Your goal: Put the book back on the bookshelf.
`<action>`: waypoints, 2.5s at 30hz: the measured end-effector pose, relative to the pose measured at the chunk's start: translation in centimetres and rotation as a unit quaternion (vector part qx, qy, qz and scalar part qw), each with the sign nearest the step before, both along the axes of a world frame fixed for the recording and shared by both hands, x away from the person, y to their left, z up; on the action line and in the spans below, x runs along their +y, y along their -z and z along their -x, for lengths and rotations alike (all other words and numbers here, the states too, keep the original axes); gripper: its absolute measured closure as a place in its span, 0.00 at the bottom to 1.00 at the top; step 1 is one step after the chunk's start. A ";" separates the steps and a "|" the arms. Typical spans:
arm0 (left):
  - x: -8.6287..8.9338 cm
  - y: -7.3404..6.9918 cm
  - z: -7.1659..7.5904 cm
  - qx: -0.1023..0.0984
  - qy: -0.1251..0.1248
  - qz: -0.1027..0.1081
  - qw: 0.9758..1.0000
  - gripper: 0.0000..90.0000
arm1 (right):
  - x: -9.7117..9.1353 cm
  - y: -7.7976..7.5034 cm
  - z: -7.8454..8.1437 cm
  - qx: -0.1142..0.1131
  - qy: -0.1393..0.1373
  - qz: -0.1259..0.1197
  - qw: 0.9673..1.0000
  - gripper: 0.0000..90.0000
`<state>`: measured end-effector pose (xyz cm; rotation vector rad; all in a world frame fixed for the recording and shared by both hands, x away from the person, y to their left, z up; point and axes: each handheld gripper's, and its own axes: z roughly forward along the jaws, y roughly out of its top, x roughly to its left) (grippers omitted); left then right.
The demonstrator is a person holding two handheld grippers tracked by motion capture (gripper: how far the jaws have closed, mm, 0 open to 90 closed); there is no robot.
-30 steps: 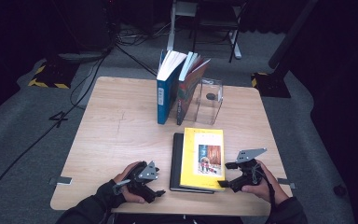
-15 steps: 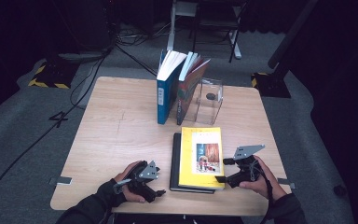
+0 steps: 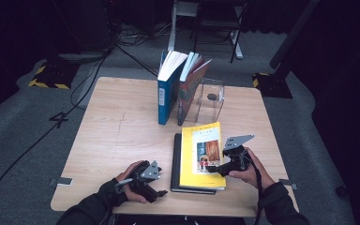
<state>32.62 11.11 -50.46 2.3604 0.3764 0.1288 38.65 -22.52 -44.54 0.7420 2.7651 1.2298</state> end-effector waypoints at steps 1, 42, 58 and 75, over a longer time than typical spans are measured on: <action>0.0 0.0 0.0 0.000 0.000 0.000 1.000 0.16 | 0.2 0.1 -0.1 -0.001 0.001 -0.002 1.000 0.42; -0.4 -1.3 -6.6 -0.035 -0.106 0.023 0.993 0.32 | -0.1 0.9 0.9 -0.073 0.027 -0.075 0.994 0.78; -1.9 -3.2 -8.8 -0.079 -0.121 0.032 0.989 0.32 | -0.3 0.4 1.4 -0.094 0.025 -0.088 0.991 0.78; -3.3 -4.1 -10.8 -0.071 -0.129 0.059 0.987 0.32 | -0.7 -0.8 2.6 -0.130 0.004 -0.114 0.985 0.79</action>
